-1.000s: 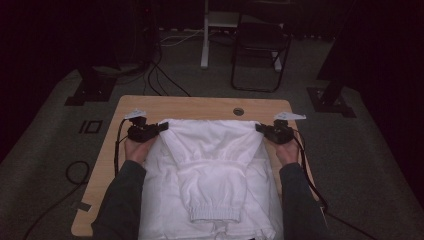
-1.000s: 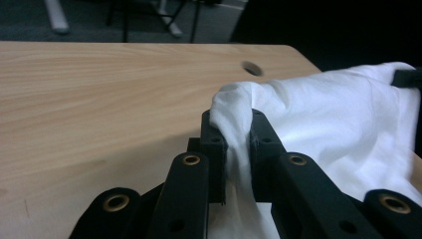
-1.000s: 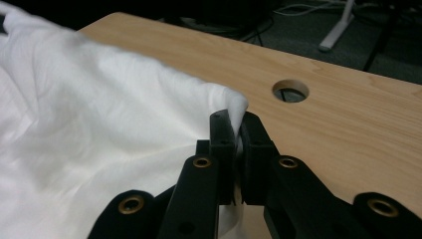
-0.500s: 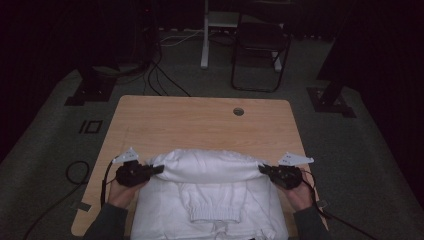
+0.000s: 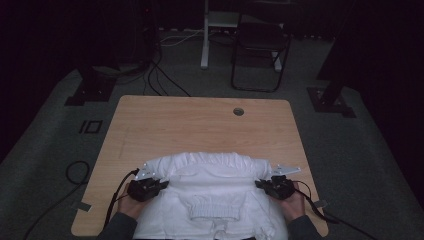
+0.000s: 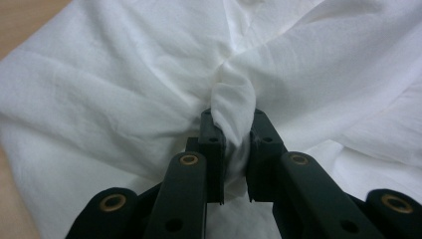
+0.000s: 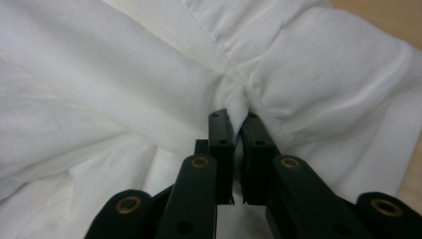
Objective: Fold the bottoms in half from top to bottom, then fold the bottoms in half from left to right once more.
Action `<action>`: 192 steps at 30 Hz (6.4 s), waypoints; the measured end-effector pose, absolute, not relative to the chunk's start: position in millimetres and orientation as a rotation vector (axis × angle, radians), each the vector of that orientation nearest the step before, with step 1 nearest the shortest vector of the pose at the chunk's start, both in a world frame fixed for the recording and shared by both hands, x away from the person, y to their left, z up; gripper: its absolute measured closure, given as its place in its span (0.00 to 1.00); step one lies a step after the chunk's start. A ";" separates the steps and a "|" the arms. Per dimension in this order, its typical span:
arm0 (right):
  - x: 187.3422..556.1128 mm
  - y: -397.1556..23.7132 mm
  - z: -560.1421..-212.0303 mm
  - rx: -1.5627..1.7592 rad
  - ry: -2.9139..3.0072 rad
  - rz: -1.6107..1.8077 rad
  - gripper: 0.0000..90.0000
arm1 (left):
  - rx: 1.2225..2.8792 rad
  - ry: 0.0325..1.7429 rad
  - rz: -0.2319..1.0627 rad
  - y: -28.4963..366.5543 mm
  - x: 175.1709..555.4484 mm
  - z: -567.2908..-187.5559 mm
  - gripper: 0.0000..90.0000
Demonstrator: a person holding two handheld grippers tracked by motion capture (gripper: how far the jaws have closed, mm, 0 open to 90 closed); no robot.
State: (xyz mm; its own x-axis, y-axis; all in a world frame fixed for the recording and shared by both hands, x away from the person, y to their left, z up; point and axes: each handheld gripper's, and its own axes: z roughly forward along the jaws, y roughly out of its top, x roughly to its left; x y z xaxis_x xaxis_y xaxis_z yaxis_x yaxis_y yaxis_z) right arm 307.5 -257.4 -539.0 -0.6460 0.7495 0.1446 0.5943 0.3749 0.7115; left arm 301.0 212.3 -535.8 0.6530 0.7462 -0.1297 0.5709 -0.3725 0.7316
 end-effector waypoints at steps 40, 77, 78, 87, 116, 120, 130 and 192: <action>401.8 -260.8 -431.5 1.176 2.071 1.266 0.96 | 1.777 0.998 0.608 206.8 380.7 -421.0 0.93; 326.2 -201.8 -516.1 1.144 2.345 1.131 0.65 | 2.154 0.957 0.386 148.6 324.2 -523.6 0.72; 323.8 -203.9 -518.9 1.159 2.341 1.129 0.65 | 2.147 0.964 0.390 152.1 321.2 -524.8 0.72; 321.1 -211.1 -538.2 1.263 2.321 1.102 0.68 | 2.072 1.045 0.459 181.4 311.8 -533.2 0.72; 320.2 -208.3 -542.2 1.217 2.316 1.105 0.68 | 1.788 1.400 0.510 217.1 331.6 -533.6 0.16; 320.4 -210.6 -543.1 1.219 2.315 1.128 0.68 | 1.830 1.453 0.541 216.5 335.9 -539.9 0.14; 320.2 -211.4 -543.5 1.219 2.316 1.139 0.68 | 1.877 1.512 0.547 219.5 340.9 -545.4 0.05; 442.3 -100.5 -502.1 1.187 2.297 1.029 0.68 | 1.690 0.924 0.390 178.2 334.9 -431.2 0.93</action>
